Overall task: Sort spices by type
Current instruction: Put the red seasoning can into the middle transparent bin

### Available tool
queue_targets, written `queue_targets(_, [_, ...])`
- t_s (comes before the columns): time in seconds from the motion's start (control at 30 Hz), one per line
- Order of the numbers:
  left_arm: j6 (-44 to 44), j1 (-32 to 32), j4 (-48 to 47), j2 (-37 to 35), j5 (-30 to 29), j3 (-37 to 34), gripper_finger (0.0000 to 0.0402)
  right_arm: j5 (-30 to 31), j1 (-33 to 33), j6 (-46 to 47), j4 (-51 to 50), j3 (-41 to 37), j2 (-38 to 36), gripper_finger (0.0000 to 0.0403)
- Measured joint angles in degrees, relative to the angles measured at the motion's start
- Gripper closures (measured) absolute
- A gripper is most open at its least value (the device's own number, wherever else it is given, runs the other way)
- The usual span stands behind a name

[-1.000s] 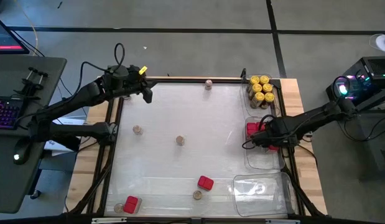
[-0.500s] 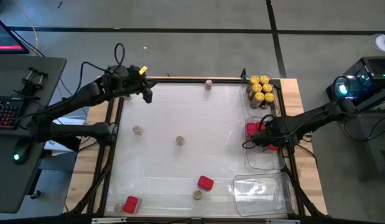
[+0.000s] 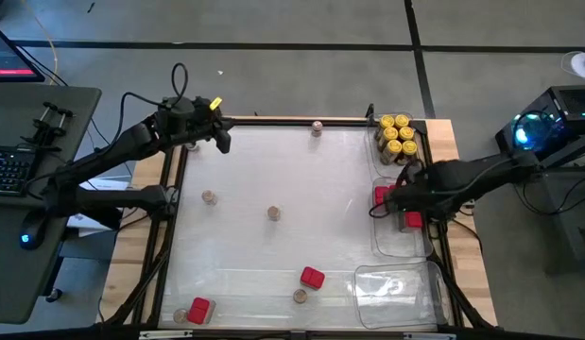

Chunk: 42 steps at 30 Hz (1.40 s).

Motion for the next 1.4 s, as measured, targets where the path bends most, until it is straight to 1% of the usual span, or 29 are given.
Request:
queue_targets(0.07, [-0.3,1.1,-0.1,0.0,0.0,0.0,0.0401,7.0,-0.1,-2.4,2.9,3.9,-0.1,0.0085])
queue_targets(0.17, [-1.4,2.1,-1.1,0.0,0.7,0.0,0.0402,18.1,-1.6,-9.5,12.9,7.4,0.0,0.0085])
queue_targets(0.2, [-1.7,2.2,-1.5,0.0,1.4,0.0,0.0402,19.8,-2.7,-13.9,17.2,7.7,0.1,0.0085])
queue_targets(0.27, [-1.8,2.2,-2.9,0.0,3.0,0.0,0.0402,19.3,-6.1,-24.7,26.7,7.7,1.2,0.0085])
queue_targets(0.37, [-2.0,1.3,-5.2,0.0,3.6,0.0,0.0401,13.5,-10.9,-41.3,40.2,7.5,5.9,0.0085])
queue_targets(0.43, [-2.8,0.5,-6.8,0.0,3.6,0.0,0.0402,7.9,-13.4,-51.9,49.3,7.4,10.6,0.0085])
queue_targets(0.53, [-4.1,-0.8,-8.6,0.0,3.6,0.0,0.0401,-3.2,-15.8,-65.0,61.3,7.4,18.4,0.0085])
queue_targets(0.57, [-4.5,-1.3,-9.2,0.0,3.6,0.0,0.0401,-7.5,-16.1,-68.3,64.4,7.6,21.2,0.0085])
queue_targets(0.6, [-5.0,-1.9,-9.9,0.0,3.6,0.0,0.0401,-12.0,-16.3,-70.7,65.4,8.3,23.9,0.0086])
queue_targets(0.67, [-5.7,-3.1,-11.5,0.0,3.6,0.0,0.0401,-20.4,-16.0,-74.5,63.8,11.3,28.8,0.0098])
queue_targets(0.7, [-5.9,-3.8,-12.2,0.0,3.6,0.0,0.0401,-24.0,-15.7,-76.4,61.1,13.1,30.7,0.011])
queue_targets(0.77, [-5.9,-5.0,-13.7,0.0,3.6,0.0,0.0402,-29.2,-14.6,-80.7,53.6,17.5,33.8,0.0146])
queue_targets(0.83, [-5.9,-6.3,-14.7,0.0,3.5,0.0,0.0401,-31.9,-12.7,-86.4,45.5,21.9,35.9,0.0202])
queue_targets(0.9, [-5.8,-7.3,-14.8,0.0,3.4,0.0,0.0402,-33.4,-10.4,-91.8,37.8,25.6,37.3,0.0273])
queue_targets(0.93, [-5.5,-7.7,-14.7,0.0,3.3,0.0,0.0402,-33.9,-9.2,-94.0,35.4,27.1,37.8,0.0314])
queue_targets(0.97, [-5.3,-8.0,-14.7,0.0,3.1,0.0,0.0402,-34.5,-8.1,-95.3,34.0,28.3,38.2,0.0354])
queue_targets(1.0, [-5.2,-8.3,-14.7,0.0,3.1,0.0,0.0402,-35.1,-7.1,-95.8,33.4,28.9,38.4,0.0377])
queue_targets(1.03, [-4.9,-8.4,-14.8,0.0,3.1,0.0,0.0401,-35.3,-6.1,-95.7,33.4,29.4,38.7,0.0386])
queue_targets(1.07, [-4.7,-8.5,-14.8,0.0,3.0,0.0,0.0402,-34.8,-5.1,-94.5,34.1,29.7,39.0,0.0382])
queue_targets(1.13, [-3.7,-8.5,-14.8,0.0,3.0,0.0,0.0401,-31.1,-3.2,-89.9,37.8,29.6,39.4,0.0361])
queue_targets(1.23, [-1.3,-8.5,-14.8,0.0,2.9,0.0,0.0401,-23.0,-1.1,-77.7,43.7,29.4,39.5,0.0319])
queue_targets(1.3, [1.1,-8.4,-14.7,0.0,2.9,0.0,0.0402,-20.5,-0.1,-70.8,45.6,29.4,39.5,0.0284])
queue_targets(1.4, [6.9,-8.0,-14.7,0.0,2.9,0.0,0.0401,-17.4,1.9,-60.7,45.8,29.3,39.5,0.0223])
